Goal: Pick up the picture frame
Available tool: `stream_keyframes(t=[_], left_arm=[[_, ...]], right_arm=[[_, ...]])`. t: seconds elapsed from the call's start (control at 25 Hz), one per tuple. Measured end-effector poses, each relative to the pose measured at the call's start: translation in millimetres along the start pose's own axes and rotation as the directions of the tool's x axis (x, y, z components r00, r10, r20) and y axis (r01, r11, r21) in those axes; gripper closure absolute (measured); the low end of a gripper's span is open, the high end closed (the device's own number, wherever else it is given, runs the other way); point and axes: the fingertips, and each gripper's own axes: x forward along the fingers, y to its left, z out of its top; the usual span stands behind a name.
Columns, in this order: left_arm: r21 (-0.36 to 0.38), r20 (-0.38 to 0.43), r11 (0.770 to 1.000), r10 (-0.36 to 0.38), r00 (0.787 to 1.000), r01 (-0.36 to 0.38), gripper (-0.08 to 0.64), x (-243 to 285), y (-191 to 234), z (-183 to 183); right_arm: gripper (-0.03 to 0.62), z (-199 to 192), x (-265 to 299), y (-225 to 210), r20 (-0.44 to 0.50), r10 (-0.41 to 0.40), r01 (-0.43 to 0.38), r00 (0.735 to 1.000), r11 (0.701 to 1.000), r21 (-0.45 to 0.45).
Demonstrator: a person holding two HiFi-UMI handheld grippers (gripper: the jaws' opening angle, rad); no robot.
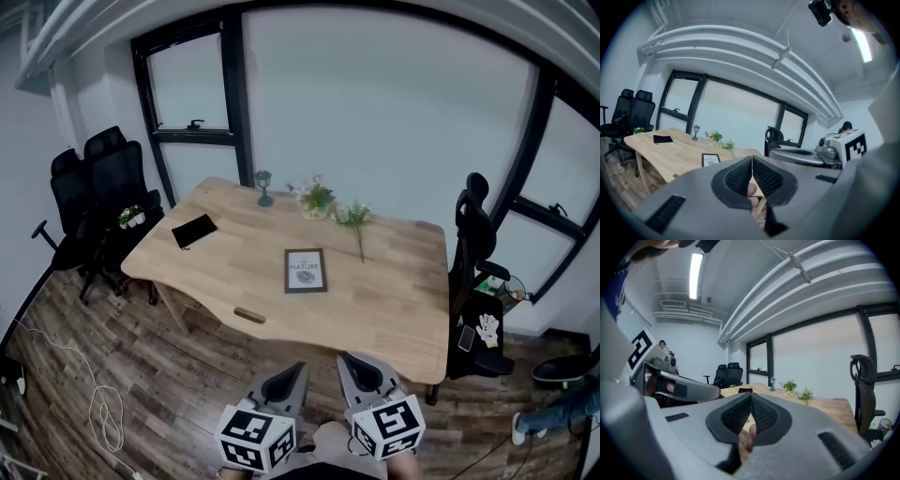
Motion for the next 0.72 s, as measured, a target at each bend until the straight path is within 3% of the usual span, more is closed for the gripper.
stream_keyframes(t=[0.72], left_arm=[[0.004, -0.008, 1.0, 0.011, 1.0, -0.011, 0.554, 52, 35, 14]], right_arm=[[0.591, 5, 54, -41, 0.013, -0.008, 0.007, 1.0, 1.0, 0.009]])
